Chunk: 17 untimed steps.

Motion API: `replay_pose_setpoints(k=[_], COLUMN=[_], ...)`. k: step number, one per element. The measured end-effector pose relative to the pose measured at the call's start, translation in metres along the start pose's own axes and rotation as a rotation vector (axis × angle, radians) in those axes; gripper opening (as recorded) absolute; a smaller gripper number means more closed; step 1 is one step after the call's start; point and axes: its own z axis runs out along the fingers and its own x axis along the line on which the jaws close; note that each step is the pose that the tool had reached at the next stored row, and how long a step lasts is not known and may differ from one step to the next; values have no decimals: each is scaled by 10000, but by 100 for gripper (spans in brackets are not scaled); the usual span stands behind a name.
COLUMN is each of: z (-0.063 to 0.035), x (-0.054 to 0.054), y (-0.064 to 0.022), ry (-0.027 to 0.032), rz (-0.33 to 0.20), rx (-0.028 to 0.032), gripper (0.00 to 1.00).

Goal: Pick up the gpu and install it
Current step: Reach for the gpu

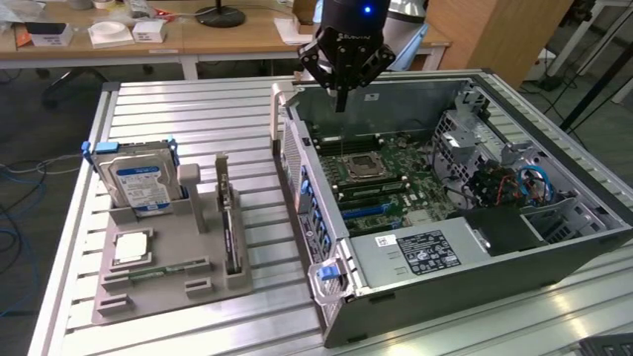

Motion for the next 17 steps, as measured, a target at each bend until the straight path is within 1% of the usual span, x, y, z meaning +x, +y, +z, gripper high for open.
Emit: replay_pose_setpoints(k=[17], z=[20], x=[81], y=[-6], ry=[0], rz=[0], rx=[-1], gripper=[11])
